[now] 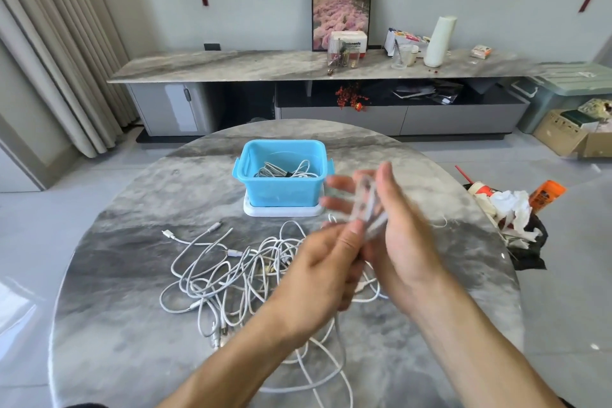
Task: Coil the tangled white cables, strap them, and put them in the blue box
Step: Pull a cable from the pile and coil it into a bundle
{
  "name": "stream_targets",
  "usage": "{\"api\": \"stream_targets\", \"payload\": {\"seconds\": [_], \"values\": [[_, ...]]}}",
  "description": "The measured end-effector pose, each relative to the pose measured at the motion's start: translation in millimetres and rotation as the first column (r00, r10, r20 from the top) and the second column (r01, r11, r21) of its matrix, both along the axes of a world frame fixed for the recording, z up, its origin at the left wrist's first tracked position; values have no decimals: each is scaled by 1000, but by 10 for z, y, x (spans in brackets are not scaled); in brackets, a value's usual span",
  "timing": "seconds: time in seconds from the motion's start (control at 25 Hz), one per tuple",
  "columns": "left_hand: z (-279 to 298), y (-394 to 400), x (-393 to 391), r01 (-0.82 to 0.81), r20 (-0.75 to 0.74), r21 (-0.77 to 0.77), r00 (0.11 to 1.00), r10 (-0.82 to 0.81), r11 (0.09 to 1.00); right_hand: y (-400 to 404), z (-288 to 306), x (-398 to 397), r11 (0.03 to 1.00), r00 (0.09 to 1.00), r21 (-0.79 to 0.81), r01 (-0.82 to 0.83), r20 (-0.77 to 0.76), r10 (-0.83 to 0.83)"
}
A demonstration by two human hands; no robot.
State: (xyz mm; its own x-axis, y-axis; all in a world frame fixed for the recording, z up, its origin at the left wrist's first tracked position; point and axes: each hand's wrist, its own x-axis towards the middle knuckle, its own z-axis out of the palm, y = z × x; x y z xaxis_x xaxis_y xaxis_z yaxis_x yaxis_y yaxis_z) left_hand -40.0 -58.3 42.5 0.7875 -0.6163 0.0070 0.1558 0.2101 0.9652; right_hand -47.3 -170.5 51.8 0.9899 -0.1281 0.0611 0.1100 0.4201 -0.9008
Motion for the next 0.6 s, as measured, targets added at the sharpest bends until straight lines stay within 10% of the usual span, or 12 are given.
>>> {"api": "stream_targets", "payload": {"seconds": [0.16,0.4,0.48,0.6], "values": [[293,430,493,-361,-191,-251,928,320,898,213,-281,-173,692,769,-339,-638,-333,546],[394,887,712,-499,-391,-403,852,349,767,-58,-61,-40,837,857,-201,-509,-213,470],[407,922,755,-532,-199,-254,846,495,808,-110,-13,-109,737,789,-305,-603,-363,495],[249,850,696,-686,707,182,589,391,705,-304,32,-147,674,860,-552,-491,-433,272]]}}
